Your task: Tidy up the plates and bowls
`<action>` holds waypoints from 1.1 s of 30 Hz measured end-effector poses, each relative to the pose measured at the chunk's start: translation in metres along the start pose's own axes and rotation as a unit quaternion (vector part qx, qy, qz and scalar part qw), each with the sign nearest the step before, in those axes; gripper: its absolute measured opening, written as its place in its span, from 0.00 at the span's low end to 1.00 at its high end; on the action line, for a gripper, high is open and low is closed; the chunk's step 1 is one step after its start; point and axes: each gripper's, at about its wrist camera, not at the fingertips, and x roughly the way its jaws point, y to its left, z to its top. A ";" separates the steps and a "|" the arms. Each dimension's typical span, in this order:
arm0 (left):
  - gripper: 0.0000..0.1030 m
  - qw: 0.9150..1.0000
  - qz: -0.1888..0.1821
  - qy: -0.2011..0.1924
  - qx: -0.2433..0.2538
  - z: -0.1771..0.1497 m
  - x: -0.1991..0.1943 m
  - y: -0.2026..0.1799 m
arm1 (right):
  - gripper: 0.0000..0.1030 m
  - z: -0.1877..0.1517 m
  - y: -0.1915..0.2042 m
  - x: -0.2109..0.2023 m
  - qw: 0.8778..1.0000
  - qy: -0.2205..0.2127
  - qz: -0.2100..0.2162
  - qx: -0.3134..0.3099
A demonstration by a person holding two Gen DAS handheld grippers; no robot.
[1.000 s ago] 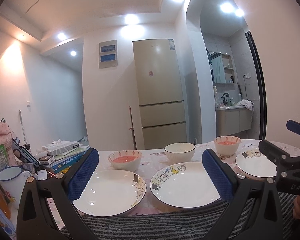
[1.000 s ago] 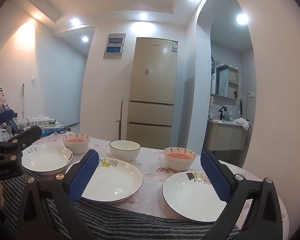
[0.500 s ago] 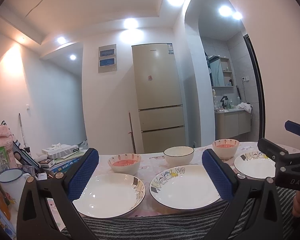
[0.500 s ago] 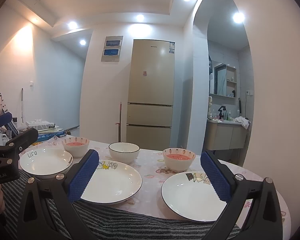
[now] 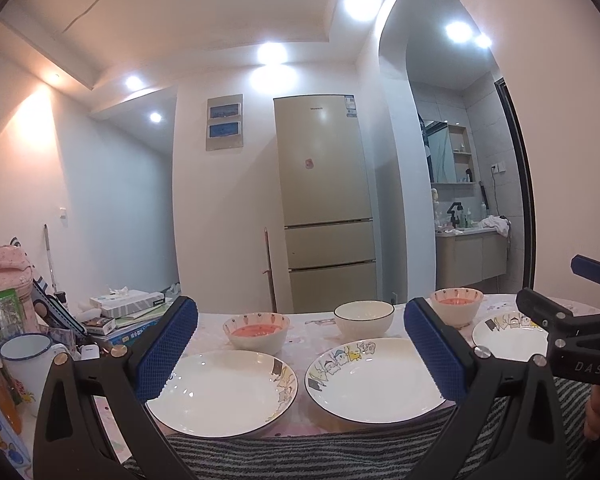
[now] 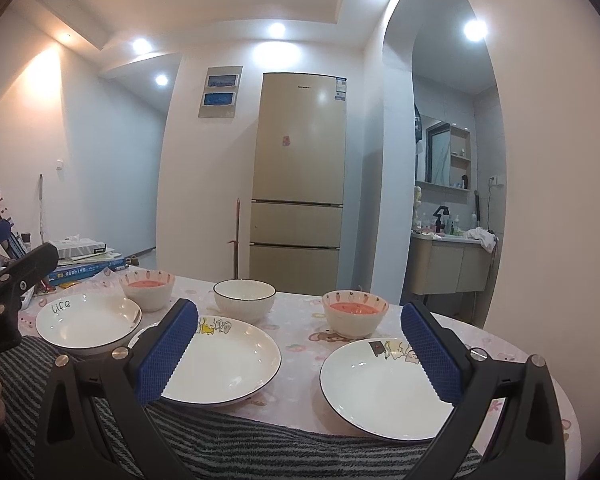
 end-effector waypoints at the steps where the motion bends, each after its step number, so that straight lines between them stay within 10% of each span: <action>1: 1.00 1.000 0.000 -0.002 0.000 0.000 -0.001 0.000 | 1.00 0.000 0.000 0.000 1.000 0.000 0.000 0.000; 33: 1.00 1.000 0.011 0.006 0.004 0.002 0.006 -0.002 | 1.00 -0.002 -0.001 0.002 1.000 0.003 -0.003 0.003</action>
